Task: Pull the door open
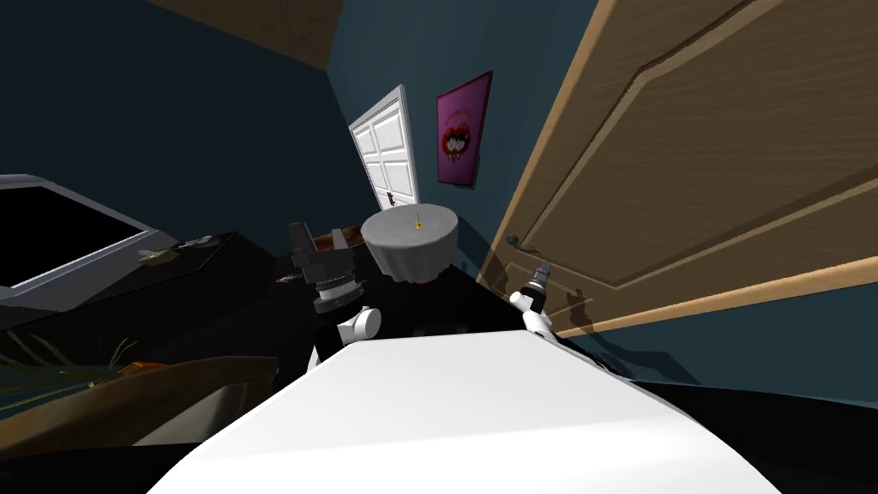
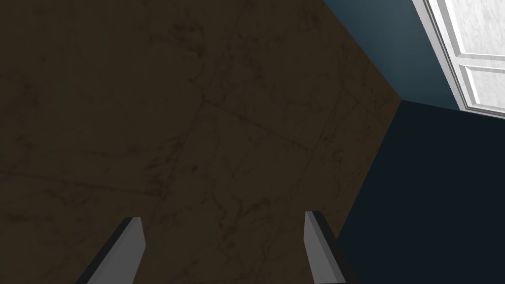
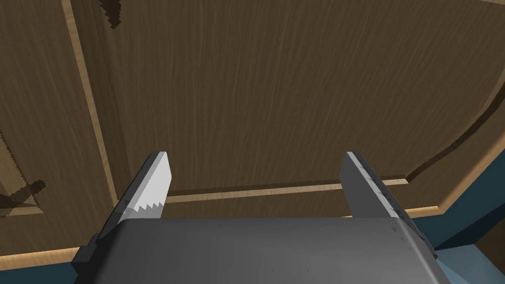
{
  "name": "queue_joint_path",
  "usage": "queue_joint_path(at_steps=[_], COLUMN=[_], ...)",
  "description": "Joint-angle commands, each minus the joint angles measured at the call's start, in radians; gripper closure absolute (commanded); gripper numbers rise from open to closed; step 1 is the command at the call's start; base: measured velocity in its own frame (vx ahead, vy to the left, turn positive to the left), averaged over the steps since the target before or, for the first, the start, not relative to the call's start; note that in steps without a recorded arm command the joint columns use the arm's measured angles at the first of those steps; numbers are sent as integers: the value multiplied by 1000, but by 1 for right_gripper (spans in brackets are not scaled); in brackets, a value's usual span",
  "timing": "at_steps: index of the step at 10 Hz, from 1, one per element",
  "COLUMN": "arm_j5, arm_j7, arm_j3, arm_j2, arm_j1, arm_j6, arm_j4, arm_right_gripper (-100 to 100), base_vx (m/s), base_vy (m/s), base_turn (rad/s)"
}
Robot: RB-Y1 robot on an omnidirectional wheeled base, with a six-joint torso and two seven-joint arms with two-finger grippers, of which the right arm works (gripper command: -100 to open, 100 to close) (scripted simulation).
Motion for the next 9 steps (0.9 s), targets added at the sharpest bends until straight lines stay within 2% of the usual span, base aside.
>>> queue_joint_path(at_steps=[1, 9], arm_j5=[-12, -58], arm_j7=[11, 50], arm_j3=[-19, -95], arm_j2=[-6, -27], arm_j1=[-21, -101], arm_j6=[-9, -41], arm_j4=[50, 248], arm_right_gripper=[-100, -100], base_vx=[56, 54], base_vy=[-69, -60], base_turn=[185, 162])
